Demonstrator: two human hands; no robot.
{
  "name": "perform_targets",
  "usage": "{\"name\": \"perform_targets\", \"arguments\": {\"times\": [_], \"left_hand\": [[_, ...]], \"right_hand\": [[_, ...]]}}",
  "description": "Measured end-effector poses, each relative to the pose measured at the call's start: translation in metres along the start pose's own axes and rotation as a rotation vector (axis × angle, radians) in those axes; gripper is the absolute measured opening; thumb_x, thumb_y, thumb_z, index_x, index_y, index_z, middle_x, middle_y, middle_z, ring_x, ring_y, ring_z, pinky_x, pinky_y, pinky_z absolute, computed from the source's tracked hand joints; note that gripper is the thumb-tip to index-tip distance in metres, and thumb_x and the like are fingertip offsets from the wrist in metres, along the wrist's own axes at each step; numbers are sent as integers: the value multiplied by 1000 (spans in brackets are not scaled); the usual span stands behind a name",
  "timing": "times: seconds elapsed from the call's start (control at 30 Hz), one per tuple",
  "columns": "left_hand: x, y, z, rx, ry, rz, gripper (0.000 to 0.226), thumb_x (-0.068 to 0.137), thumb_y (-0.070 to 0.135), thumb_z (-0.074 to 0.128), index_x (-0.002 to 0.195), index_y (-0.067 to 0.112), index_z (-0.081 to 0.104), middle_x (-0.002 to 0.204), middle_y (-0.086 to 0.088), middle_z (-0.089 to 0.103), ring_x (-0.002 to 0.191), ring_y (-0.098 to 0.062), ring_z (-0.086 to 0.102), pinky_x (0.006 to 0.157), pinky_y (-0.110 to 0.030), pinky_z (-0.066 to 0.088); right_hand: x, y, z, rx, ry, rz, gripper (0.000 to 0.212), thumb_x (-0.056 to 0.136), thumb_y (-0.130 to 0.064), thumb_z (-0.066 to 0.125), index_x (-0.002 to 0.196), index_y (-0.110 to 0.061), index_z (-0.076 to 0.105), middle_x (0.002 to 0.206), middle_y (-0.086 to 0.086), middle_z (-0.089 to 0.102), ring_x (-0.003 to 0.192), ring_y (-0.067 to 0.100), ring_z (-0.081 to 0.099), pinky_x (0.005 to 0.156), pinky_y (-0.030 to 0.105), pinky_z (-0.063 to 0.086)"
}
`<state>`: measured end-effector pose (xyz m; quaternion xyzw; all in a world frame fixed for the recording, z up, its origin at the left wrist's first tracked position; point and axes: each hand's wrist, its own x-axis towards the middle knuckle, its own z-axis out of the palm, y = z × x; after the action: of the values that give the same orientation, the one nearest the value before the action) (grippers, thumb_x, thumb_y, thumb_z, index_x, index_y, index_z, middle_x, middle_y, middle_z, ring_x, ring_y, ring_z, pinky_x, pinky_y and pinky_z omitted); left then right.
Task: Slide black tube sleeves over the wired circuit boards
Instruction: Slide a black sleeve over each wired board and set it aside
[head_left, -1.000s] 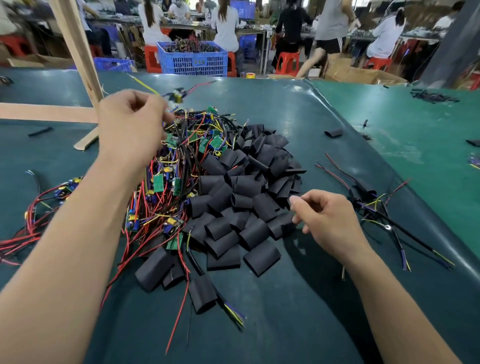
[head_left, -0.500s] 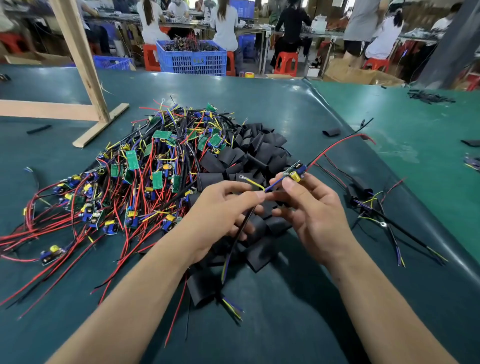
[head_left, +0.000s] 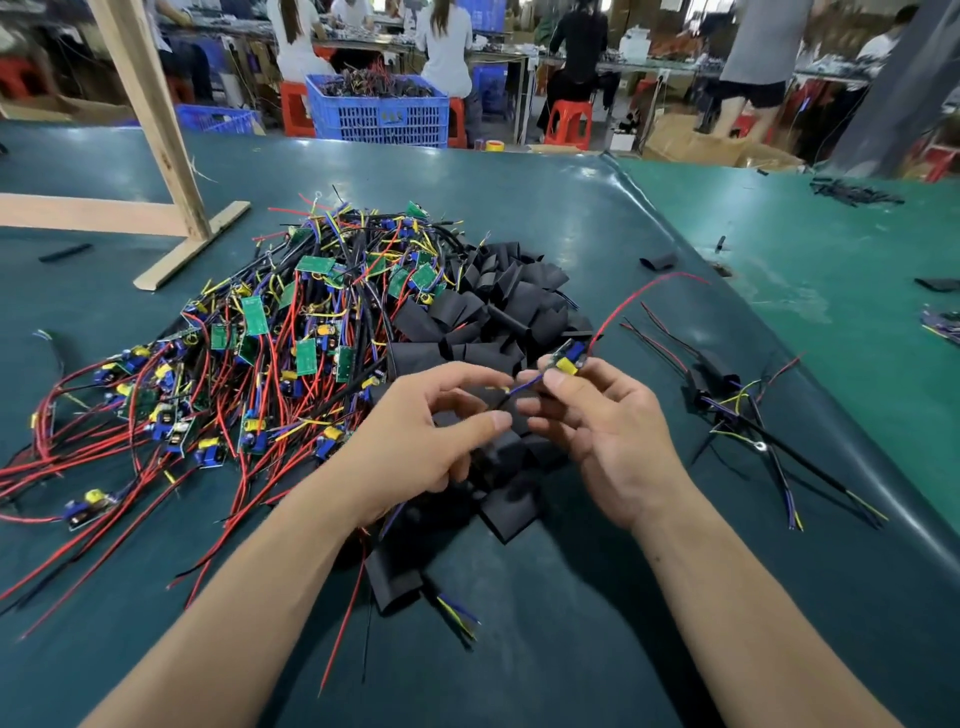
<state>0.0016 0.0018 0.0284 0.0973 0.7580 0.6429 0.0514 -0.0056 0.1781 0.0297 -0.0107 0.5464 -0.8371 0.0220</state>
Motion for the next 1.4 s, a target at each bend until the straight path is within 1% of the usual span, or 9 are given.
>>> {"name": "perform_targets", "arguments": {"times": [0.13,0.27,0.4,0.57,0.73,0.93,1.1,1.27,1.4], "left_hand": [[-3,-4,-10,-40,10,17,9,89,23,66,92,17,72,65,-6,68,40,-14,32,39,-16,25],[-6,2,-21,85,-99,65,19,82,35,67,82,18,77,73,-4,74,53,-15,59,47,-21,46],[13,4,-32,413,200,222,12,91,24,68,80,25,73,73,10,72,63,-1,64,62,-12,48],[36,4,-6,856,211,361,19,87,25,69,105,19,71,100,3,68,94,-19,61,89,-32,46],[52,-7,12,1227,64,225,43,91,35,57,133,26,53,136,4,50,123,-25,45,99,-40,39],[63,-1,4,1108,125,135,45,88,32,65,132,25,56,121,-5,59,118,-31,48,100,-43,41],[55,3,-7,1104,127,237,34,95,41,57,125,27,65,112,-3,63,108,-28,49,93,-43,42],[38,4,-9,615,249,366,36,99,15,53,132,29,60,82,20,58,68,0,50,67,-16,39],[22,-1,-17,206,298,307,33,92,-2,59,108,23,72,76,24,68,59,7,54,61,-7,41]], "right_hand": [[3,-5,-3,98,88,-59,12,91,1,60,85,-9,63,72,10,71,54,14,64,51,20,53],[1,-2,-2,46,35,-7,9,93,-1,59,96,-8,62,65,5,67,52,14,62,48,21,50],[3,-8,-9,68,-54,33,32,90,-1,57,120,-12,56,64,5,62,51,12,53,45,19,40],[5,-20,-25,330,-204,40,43,83,-6,53,125,-13,59,74,8,56,57,11,53,44,17,42],[5,-24,-37,410,-221,3,48,79,-7,51,126,-7,59,108,4,74,82,14,69,55,17,48],[15,-19,-31,273,59,-85,18,87,-32,61,92,-18,70,60,-5,51,57,11,46,48,20,38],[18,-24,-38,305,130,-116,17,92,-31,58,84,-18,64,56,-5,36,50,10,38,46,21,35],[19,-21,-39,248,129,-107,8,84,-12,63,85,-19,59,55,-6,38,48,9,43,46,19,40],[17,-21,-38,331,118,-103,18,76,-10,68,94,-13,68,62,-6,56,55,6,55,55,16,50]]}}
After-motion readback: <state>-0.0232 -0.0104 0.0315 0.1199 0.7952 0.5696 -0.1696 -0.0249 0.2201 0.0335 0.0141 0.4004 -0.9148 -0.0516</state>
